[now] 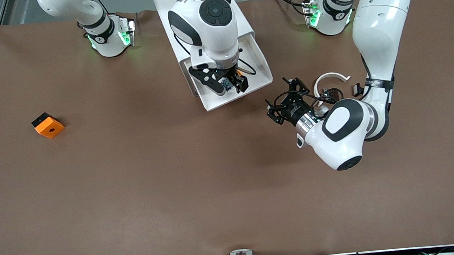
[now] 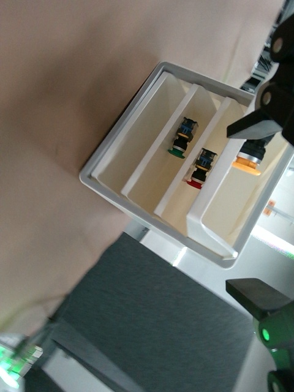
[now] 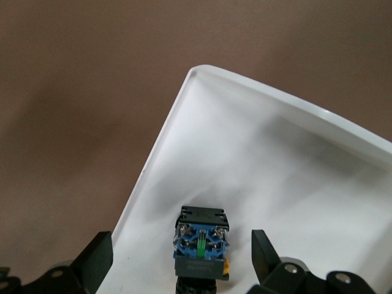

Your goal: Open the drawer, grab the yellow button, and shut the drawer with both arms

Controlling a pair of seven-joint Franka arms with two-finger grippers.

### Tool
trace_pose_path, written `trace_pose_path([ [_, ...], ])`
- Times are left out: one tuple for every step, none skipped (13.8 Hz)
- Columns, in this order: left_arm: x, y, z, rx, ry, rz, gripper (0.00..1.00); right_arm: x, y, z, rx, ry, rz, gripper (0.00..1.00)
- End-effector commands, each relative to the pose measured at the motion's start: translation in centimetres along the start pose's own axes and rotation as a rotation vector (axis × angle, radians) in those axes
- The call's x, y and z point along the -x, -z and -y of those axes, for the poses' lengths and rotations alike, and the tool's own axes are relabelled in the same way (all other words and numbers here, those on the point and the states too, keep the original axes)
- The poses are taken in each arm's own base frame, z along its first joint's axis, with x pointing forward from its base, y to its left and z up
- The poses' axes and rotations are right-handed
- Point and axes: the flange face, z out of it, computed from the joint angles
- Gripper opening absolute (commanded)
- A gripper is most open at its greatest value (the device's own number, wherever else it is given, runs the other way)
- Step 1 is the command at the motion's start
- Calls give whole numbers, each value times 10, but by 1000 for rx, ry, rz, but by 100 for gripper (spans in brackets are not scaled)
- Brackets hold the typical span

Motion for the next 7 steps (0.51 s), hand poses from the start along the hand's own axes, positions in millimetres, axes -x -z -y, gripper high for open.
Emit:
trace_pose_path([
  [9, 22, 7, 92, -184, -151, 100, 2, 2, 6, -6, -9, -11, 100],
  [17, 35, 8, 151, -255, -228, 100, 3, 0, 6, -5, -7, -13, 100],
  [17, 45, 4, 206, -310, -296, 100, 5, -3, 6, 0, -4, -14, 100],
  [24, 59, 5, 267, -351, -367, 100, 6, -6, 7, 5, -3, -14, 100],
  [31, 68, 5, 314, -377, -435, 100, 8, -9, 7, 8, 0, -14, 100],
  [43, 78, 7, 367, -414, -500, 100, 8, -11, 7, 13, 0, -15, 100],
  [49, 81, 4, 404, -438, -550, 100, 10, -13, 7, 14, 3, -15, 100],
])
